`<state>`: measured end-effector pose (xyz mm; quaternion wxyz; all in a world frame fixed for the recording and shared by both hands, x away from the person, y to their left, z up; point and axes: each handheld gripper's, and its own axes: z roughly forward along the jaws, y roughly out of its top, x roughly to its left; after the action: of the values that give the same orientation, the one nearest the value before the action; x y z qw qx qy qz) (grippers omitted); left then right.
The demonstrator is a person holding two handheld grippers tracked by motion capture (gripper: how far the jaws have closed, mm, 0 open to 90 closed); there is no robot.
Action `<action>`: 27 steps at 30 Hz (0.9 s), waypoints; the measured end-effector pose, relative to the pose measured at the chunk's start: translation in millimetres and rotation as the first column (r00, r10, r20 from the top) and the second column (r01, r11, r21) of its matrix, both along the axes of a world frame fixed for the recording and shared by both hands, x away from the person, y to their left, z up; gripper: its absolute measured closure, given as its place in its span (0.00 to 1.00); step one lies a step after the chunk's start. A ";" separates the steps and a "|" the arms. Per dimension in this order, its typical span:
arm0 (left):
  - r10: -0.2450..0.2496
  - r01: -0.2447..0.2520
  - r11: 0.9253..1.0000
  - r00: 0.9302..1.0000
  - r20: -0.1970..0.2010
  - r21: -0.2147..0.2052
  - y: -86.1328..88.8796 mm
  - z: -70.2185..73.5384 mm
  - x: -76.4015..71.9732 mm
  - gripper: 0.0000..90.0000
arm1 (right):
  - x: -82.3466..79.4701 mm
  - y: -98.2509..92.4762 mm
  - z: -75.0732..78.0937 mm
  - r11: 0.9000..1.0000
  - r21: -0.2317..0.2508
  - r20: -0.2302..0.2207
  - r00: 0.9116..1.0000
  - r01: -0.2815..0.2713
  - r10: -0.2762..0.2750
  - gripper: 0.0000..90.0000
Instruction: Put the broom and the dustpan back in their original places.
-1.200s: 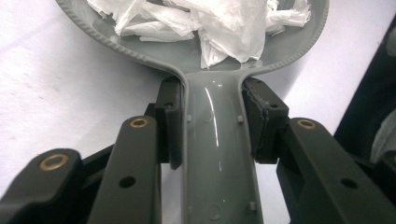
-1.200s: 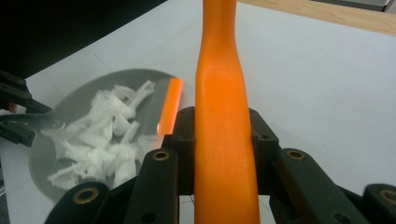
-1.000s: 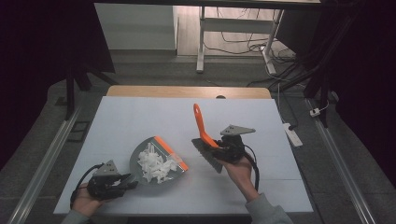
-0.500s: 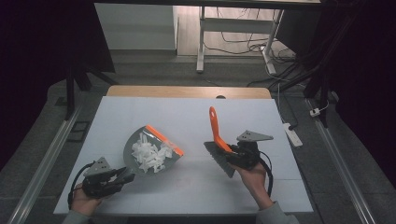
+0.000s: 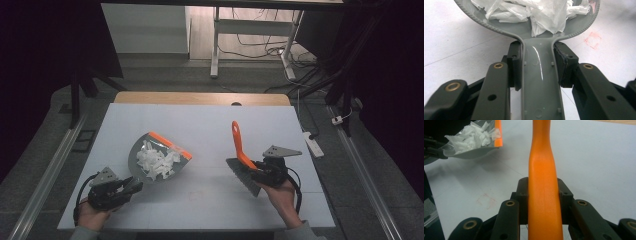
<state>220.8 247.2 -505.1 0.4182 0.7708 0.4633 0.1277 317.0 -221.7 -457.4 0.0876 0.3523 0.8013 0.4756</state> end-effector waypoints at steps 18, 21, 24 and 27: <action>0.159 -0.159 0.987 0.986 -0.048 0.016 -8.8 -3.9 6.4 0.69 | -3.7 -20.4 -10.4 1.000 -0.025 -0.065 0.998 -0.015 0.013 0.78; 0.191 -0.190 0.982 0.980 -0.053 0.018 -10.9 -4.5 6.3 0.69 | -5.4 -23.2 -10.6 1.000 -0.017 -0.076 0.997 -0.015 0.014 0.78; 0.209 -0.208 0.978 0.976 -0.063 0.016 -12.5 -5.1 6.1 0.69 | -6.2 -24.9 -11.2 1.000 -0.016 -0.080 0.997 -0.019 0.017 0.78; 0.233 -0.232 0.972 0.970 -0.069 0.022 -14.7 -6.0 6.8 0.69 | -5.1 -24.6 -12.8 0.999 -0.019 -0.088 0.996 -0.025 0.023 0.78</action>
<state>227.6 232.5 -511.1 0.3784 0.7181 0.5640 0.1517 311.9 -246.3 -470.3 0.0499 0.3622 0.8134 0.4525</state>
